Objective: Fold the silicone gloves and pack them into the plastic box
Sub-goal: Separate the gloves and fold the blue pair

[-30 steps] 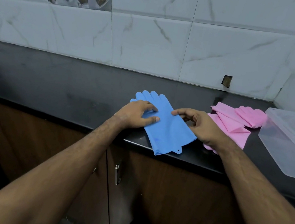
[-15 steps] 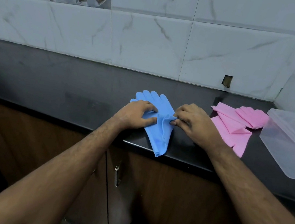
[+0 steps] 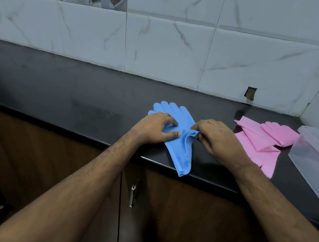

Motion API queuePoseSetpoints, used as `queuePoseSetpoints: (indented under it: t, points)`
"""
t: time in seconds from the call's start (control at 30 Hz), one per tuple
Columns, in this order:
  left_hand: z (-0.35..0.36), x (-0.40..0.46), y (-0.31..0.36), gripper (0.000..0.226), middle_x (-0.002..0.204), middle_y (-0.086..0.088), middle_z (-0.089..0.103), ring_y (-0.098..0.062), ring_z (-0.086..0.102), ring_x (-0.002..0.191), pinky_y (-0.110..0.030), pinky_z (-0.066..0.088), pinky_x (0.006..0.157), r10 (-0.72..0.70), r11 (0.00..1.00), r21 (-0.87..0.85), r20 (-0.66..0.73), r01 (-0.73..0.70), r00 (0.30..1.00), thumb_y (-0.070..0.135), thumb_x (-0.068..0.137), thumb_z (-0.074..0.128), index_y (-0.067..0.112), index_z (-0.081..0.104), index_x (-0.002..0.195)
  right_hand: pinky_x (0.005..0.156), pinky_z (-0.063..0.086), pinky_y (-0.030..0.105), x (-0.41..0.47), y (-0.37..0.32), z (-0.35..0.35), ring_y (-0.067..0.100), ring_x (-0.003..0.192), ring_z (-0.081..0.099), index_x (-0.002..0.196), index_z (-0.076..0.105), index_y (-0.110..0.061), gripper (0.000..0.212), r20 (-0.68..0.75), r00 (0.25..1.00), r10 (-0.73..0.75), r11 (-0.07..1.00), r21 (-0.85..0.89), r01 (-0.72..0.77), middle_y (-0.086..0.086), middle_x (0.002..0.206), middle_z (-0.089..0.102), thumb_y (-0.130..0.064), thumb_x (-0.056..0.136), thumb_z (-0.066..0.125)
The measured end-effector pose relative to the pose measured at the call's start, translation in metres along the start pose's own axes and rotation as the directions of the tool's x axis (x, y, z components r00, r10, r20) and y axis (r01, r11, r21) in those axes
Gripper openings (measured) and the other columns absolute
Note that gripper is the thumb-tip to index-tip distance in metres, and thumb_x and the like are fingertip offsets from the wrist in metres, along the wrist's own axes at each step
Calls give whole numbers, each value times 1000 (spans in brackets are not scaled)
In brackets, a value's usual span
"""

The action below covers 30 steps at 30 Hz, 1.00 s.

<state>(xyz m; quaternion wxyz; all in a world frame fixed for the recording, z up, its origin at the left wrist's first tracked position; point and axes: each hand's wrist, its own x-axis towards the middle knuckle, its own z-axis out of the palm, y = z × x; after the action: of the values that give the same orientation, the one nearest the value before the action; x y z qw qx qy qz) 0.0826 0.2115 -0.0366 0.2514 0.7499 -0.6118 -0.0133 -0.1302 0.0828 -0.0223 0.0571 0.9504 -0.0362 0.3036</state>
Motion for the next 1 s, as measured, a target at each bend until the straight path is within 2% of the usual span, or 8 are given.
queuePoseSetpoints:
  t: [0.2, 0.33, 0.43, 0.57, 0.67, 0.8, 0.9, 1.0]
  points:
    - [-1, 3, -2, 56, 124, 11, 68, -10, 61, 112, -39, 52, 97, -7, 997, -75, 19, 8, 1000, 60, 81, 60, 24, 69, 124, 74, 39, 35, 14, 0, 3, 25, 61, 51, 90, 39, -23, 20, -92, 985, 144, 987, -63, -150, -5, 70, 54, -37, 103, 39]
    - [0, 5, -6, 28, 92, 14, 69, -11, 63, 88, -43, 55, 81, -44, 980, -194, -9, 41, 999, 51, 74, 61, 27, 67, 88, 77, 44, 40, 23, 1, 10, 25, 61, 52, 89, 42, -19, 19, -98, 983, 157, 979, -119, -168, -7, 67, 48, -29, 104, 47]
    - [0, 7, -7, 12, 74, 16, 53, -5, 47, 69, -28, 41, 59, -52, 969, -241, -5, 49, 999, 35, 72, 60, 31, 49, 68, 74, 44, 41, 32, 6, 16, 22, 54, 43, 88, 38, -18, 22, -107, 974, 198, 971, -116, -210, -14, 62, 40, -26, 105, 49]
    - [3, 11, -14, 16, 80, -5, 63, -12, 53, 70, -35, 46, 62, -42, 907, -422, -58, 13, 997, 12, 77, 73, 12, 58, 83, 69, 41, 40, 47, 16, 26, 20, 49, 36, 92, 40, -14, 20, -106, 952, 287, 944, -138, -300, -10, 54, 45, -28, 106, 44]
    - [2, 9, -21, 24, 94, 2, 76, -12, 72, 86, -37, 60, 78, -116, 839, -537, -18, 88, 993, 10, 74, 75, 15, 68, 97, 71, 43, 41, 58, 20, 35, 23, 48, 46, 98, 43, -13, 19, -63, 948, 310, 925, -208, -317, -3, 53, 55, -30, 107, 39]
    - [0, 13, -28, 20, 104, -4, 80, -19, 76, 101, -30, 60, 88, -98, 643, -763, 2, 64, 995, -2, 92, 66, 4, 76, 108, 51, 26, 37, 62, 31, 45, 26, 44, 39, 103, 46, -9, 20, -84, 911, 405, 886, -209, -413, -9, 45, 32, -28, 106, 43]
    - [-4, 19, -30, 26, 96, -12, 76, -23, 72, 90, -35, 54, 87, -212, 521, -846, -2, 111, 977, 6, 98, 50, -7, 72, 105, 51, 16, 35, 62, 39, 53, 34, 52, 47, 105, 43, -8, 27, -38, 887, 459, 867, -197, -457, -5, 48, 34, -35, 107, 37]
    - [-7, 22, -28, 53, 88, -22, 73, -22, 68, 82, -36, 49, 86, -237, 540, -827, 31, 158, 971, 43, 93, 49, -5, 70, 97, 54, 24, 36, 66, 41, 56, 34, 57, 50, 107, 41, -8, 30, -17, 867, 498, 851, -183, -492, 1, 54, 43, -37, 107, 33]
